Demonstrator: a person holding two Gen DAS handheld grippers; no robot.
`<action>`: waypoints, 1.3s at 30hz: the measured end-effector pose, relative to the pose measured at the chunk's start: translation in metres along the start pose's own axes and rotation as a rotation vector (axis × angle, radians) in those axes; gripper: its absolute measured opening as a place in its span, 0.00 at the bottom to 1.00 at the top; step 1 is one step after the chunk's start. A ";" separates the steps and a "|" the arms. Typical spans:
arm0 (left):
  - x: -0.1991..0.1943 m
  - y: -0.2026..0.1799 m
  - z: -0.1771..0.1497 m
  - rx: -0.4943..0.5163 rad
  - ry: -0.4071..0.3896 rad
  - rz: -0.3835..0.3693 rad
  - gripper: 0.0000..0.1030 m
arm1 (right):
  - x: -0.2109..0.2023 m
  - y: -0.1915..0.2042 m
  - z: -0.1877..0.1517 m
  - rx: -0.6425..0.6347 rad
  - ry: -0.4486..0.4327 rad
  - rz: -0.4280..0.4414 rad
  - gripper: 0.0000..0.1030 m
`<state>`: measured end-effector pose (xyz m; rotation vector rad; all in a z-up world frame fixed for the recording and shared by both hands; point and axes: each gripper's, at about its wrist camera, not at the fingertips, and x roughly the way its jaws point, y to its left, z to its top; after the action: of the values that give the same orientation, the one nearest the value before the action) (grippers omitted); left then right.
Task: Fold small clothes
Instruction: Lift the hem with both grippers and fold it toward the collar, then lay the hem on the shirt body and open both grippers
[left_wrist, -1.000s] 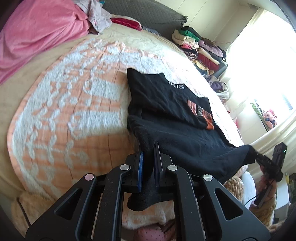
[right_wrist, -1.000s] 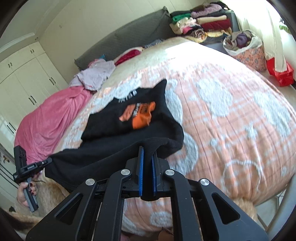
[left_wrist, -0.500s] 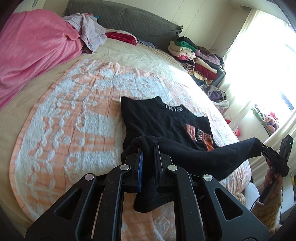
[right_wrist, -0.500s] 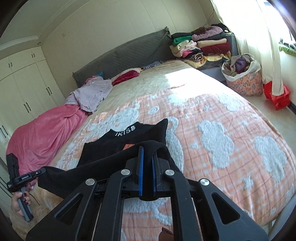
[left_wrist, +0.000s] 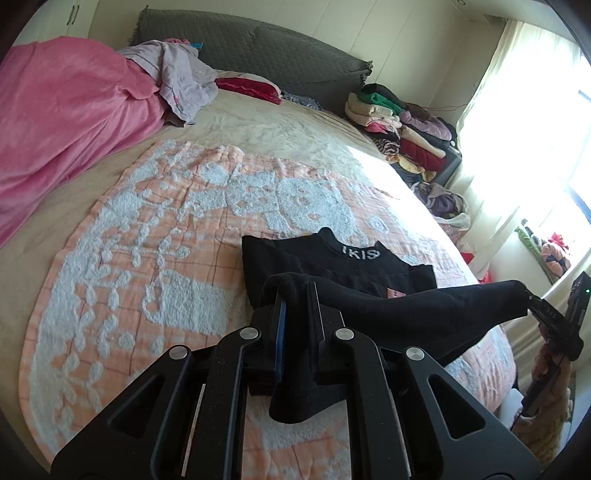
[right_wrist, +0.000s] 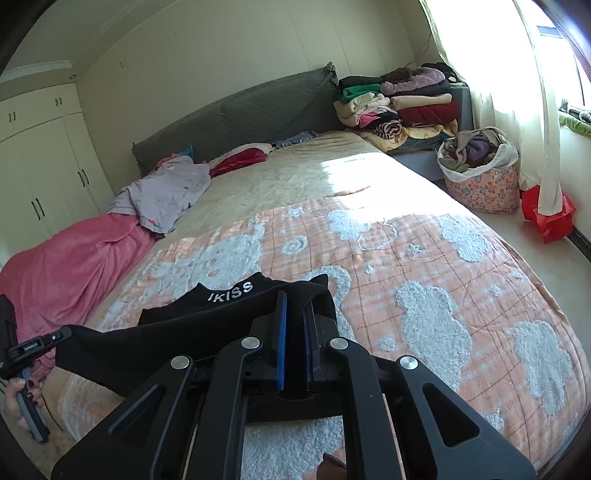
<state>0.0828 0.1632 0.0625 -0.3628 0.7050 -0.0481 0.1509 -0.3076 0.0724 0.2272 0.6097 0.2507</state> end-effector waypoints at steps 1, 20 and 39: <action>0.005 -0.002 0.002 0.015 -0.001 0.014 0.04 | 0.005 -0.001 0.000 0.008 0.005 -0.005 0.06; 0.075 0.012 0.012 0.027 0.062 0.085 0.05 | 0.076 -0.012 -0.011 0.023 0.108 -0.101 0.06; 0.037 -0.012 -0.009 0.144 -0.006 0.087 0.44 | 0.058 0.031 -0.031 -0.105 0.116 -0.060 0.49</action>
<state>0.1058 0.1431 0.0374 -0.1936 0.7061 -0.0152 0.1732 -0.2568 0.0256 0.0935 0.7149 0.2384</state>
